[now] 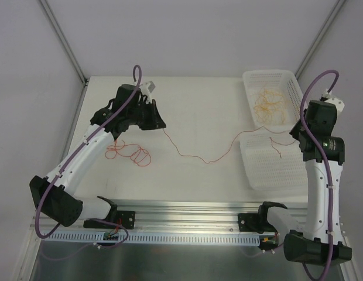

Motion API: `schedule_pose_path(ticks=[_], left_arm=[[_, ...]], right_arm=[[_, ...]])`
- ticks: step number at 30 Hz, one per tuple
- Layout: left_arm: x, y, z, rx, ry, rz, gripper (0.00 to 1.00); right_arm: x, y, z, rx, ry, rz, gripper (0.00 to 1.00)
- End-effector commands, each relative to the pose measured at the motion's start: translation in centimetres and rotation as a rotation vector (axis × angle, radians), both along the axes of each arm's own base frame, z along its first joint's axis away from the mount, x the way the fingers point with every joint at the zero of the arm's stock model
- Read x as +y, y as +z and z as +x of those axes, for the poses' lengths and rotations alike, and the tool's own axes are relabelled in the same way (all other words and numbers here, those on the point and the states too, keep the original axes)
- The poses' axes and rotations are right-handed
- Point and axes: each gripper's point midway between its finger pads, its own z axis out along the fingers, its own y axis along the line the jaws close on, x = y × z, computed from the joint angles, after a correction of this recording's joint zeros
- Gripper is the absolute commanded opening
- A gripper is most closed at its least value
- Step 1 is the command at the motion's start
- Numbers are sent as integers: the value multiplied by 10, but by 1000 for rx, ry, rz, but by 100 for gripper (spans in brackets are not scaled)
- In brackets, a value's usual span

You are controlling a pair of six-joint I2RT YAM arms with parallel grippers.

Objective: Untangle the cables

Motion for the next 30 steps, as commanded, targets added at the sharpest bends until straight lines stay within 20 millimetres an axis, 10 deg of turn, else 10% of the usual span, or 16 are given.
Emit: schedule_pose_path(ticks=[1, 4, 8, 14, 19, 30], left_arm=[[-35, 31, -16, -51, -106, -83, 0], [-50, 33, -24, -49, -146, -94, 0], [-60, 40, -30, -68, -172, -98, 0], [-66, 54, -33, -94, -186, -119, 0], [-67, 57, -33, -105, -186, -119, 0], [-62, 60, -36, -115, -167, -121, 0]], right_arm=[[-13, -39, -13, 121, -131, 55, 43], [-5, -59, -9, 181, -80, 93, 68], [40, -43, 11, 50, 220, 163, 77], [191, -15, 3, -74, 1076, 260, 82], [266, -54, -30, 79, 1438, 265, 86], [290, -151, -16, 331, 1526, 201, 87]])
